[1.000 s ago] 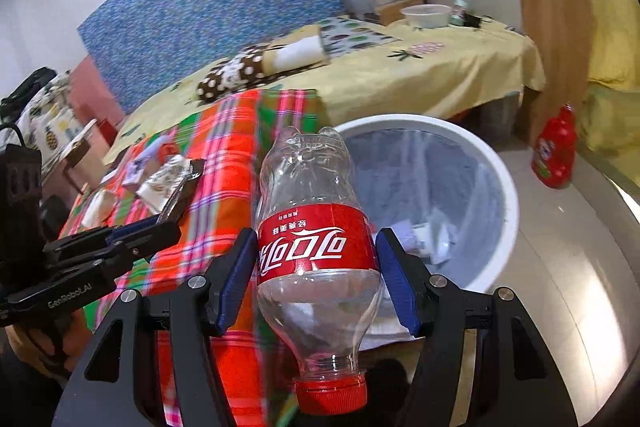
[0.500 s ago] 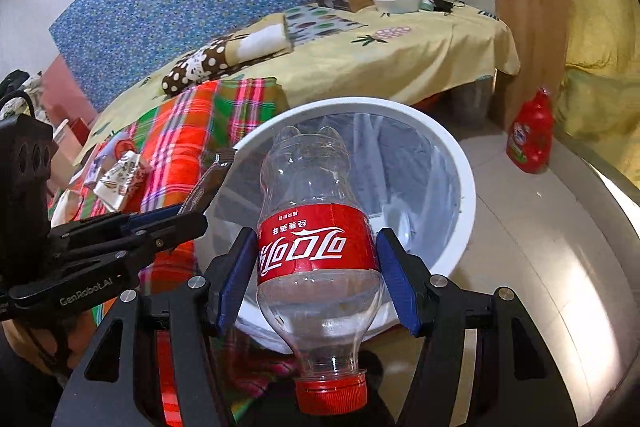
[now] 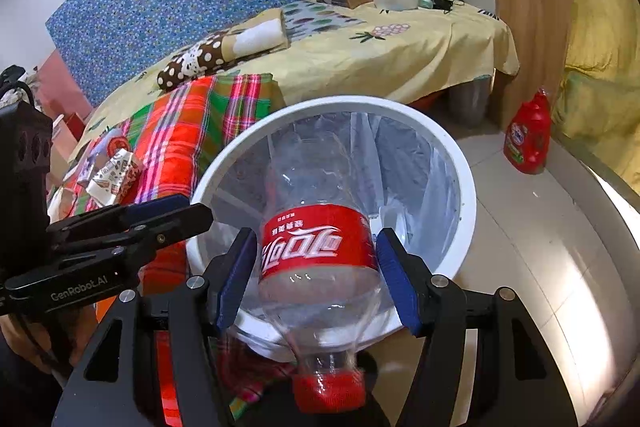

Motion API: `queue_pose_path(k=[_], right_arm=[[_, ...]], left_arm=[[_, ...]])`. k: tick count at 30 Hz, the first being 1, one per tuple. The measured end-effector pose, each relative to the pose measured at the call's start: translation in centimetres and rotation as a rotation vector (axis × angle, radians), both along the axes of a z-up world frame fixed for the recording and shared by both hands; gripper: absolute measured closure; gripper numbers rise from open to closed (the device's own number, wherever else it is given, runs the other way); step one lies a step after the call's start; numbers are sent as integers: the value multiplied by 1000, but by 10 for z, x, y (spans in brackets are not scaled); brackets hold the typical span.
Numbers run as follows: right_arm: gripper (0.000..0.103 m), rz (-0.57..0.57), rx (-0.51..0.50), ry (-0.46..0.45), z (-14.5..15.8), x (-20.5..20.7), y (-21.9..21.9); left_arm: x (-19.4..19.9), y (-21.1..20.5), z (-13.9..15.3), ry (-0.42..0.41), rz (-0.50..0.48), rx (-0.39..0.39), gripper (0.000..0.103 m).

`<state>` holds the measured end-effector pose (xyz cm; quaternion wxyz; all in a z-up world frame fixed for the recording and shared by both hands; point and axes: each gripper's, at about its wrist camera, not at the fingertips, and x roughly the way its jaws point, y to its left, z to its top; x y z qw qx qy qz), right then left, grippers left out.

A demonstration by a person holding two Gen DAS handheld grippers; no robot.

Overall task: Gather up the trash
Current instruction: 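Open both tools to drop the bottle and packet into the bin, then move both open tools back over the tissue and paper wrapper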

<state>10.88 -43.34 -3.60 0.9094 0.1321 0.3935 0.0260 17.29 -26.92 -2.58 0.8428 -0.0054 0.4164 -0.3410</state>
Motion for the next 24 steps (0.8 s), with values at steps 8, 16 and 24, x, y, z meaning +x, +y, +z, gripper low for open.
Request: queue_pose_path(k=[8, 16, 24], right_arm=[[37, 2, 5, -40, 9, -4, 2], [37, 62, 23, -78, 18, -13, 24], [37, 157, 39, -115, 27, -21, 58]], left_arm=[[-8, 22, 13, -11, 44, -42, 60], [-31, 62, 24, -16, 117, -58, 61], [-55, 105, 29, -37, 197, -49, 61]])
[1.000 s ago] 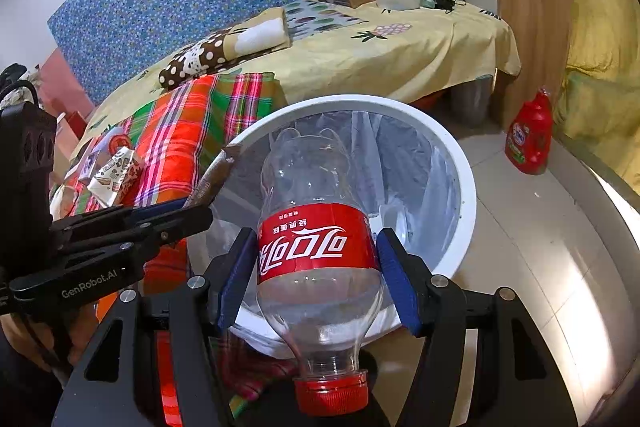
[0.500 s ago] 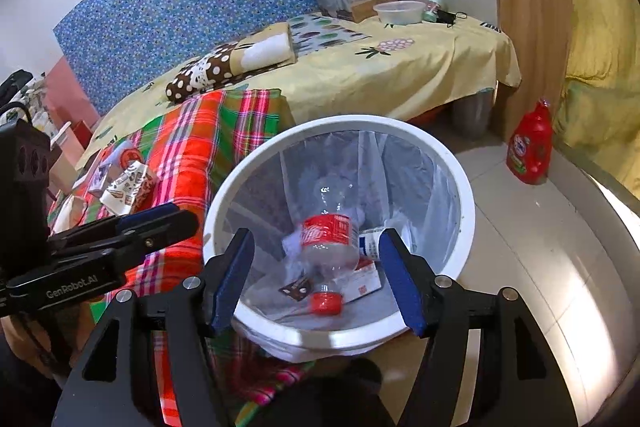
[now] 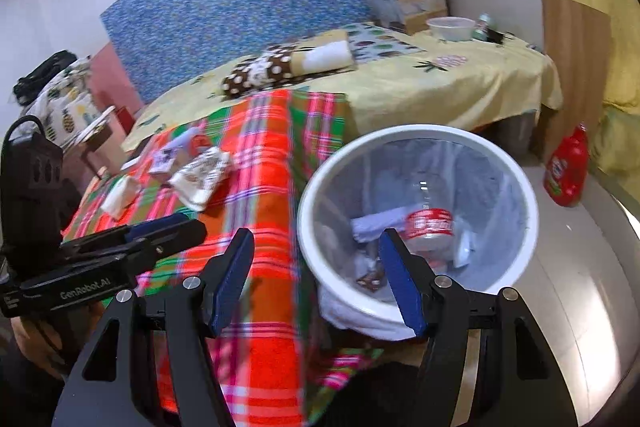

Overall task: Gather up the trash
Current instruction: 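Move both open tools back over the tissue and paper wrapper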

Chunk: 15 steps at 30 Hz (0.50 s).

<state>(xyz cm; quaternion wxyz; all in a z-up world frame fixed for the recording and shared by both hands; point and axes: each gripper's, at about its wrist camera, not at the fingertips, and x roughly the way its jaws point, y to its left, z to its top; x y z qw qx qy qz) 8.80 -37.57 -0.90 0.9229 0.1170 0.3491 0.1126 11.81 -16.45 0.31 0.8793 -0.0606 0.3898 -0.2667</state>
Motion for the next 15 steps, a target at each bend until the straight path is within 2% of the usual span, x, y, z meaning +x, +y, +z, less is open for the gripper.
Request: queue_pose_path(k=[15], right_arm=[[38, 122, 7, -19, 7, 0, 49]], left_arm=[[-29, 74, 6, -39, 166, 13, 61]])
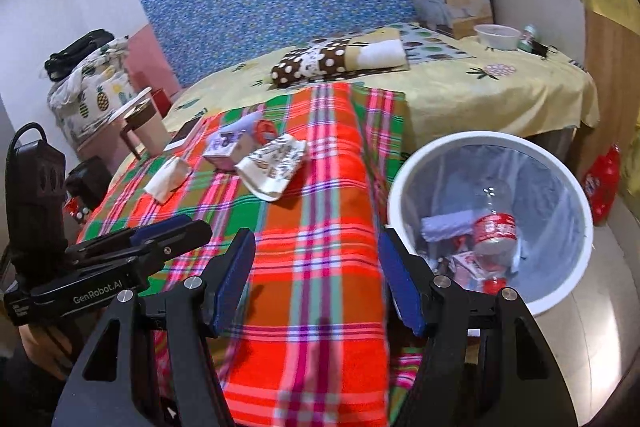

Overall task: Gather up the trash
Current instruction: 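Move both open tools back over the tissue and paper wrapper, then grasp the white tissue with the left tool while the right tool grasps the patterned paper wrapper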

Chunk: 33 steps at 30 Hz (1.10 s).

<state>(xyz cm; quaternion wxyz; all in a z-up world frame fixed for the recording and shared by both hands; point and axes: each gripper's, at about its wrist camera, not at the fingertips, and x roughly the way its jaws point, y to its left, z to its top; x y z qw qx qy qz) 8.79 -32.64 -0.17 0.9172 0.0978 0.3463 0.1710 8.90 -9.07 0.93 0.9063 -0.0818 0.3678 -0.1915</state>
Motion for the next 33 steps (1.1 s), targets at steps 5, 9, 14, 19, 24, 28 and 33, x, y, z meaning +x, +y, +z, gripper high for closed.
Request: queue_pose_path(k=[5, 9, 14, 19, 24, 28, 33], right_arm=[[43, 30, 5, 10, -2, 0, 14], [49, 46, -5, 23, -4, 2, 25], [56, 67, -4, 28, -3, 8, 34], [57, 85, 10, 41, -4, 17, 42], [57, 96, 30, 46, -3, 27, 48], [57, 85, 39, 60, -5, 38, 51], [57, 79, 50, 90, -10, 53, 55]], left_arm=[[-7, 19, 1, -8, 40, 9, 61], [-8, 35, 0, -8, 70, 11, 61], [-7, 51, 0, -10, 110, 23, 61], [0, 67, 0, -16, 142, 53, 61], [14, 89, 4, -30, 183, 81, 61], [25, 110, 4, -34, 224, 96, 61], [45, 133, 1, -29, 251, 132, 60]])
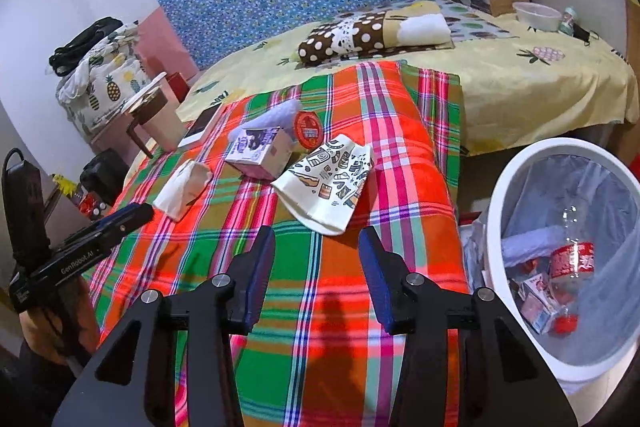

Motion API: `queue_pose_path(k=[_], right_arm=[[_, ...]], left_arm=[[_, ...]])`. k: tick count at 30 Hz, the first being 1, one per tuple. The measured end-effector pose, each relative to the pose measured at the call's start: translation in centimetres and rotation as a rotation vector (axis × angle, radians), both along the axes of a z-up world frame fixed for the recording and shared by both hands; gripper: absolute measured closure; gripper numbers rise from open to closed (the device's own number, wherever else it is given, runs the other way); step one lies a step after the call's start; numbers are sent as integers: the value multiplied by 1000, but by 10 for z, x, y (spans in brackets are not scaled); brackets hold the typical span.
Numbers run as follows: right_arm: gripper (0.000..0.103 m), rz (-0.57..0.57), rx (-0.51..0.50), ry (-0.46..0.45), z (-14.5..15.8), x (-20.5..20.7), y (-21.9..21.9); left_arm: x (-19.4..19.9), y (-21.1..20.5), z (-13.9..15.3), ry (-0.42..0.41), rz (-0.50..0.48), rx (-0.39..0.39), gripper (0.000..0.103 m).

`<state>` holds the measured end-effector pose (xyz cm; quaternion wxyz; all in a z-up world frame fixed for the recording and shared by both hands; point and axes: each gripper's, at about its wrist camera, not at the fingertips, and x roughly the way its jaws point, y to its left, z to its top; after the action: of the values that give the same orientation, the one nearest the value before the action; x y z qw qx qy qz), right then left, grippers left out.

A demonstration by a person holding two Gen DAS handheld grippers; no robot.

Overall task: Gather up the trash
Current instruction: 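Grasp the white tissue with the left tool while the right tool grasps the patterned paper wrapper, then carry the tissue and paper wrapper over the white bin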

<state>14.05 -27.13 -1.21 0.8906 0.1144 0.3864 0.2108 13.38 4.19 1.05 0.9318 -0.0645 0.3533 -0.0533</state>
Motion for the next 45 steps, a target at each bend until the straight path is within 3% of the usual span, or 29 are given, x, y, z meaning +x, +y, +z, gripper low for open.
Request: queue_pose_path(k=[10, 13, 21, 22, 24, 26, 33, 45], right_arm=[[57, -40, 1, 61, -14, 25, 2], [57, -43, 1, 75, -19, 32, 4], [58, -51, 13, 122, -31, 43, 7], [60, -48, 9, 121, -31, 43, 8], [77, -38, 6, 125, -33, 44, 11], [86, -36, 6, 127, -35, 45, 12], [94, -34, 12, 79, -24, 36, 10], [94, -41, 45, 45, -15, 14, -5]], left_arm=[[43, 31, -14, 18, 36, 69, 60], [56, 34, -22, 40, 43, 117, 52], [72, 31, -43, 86, 13, 125, 51], [74, 30, -45, 95, 18, 133, 51], [76, 30, -49, 111, 28, 137, 51], [77, 30, -51, 125, 43, 151, 55], [69, 25, -47, 111, 37, 148, 76], [28, 1, -30, 81, 21, 80, 84]])
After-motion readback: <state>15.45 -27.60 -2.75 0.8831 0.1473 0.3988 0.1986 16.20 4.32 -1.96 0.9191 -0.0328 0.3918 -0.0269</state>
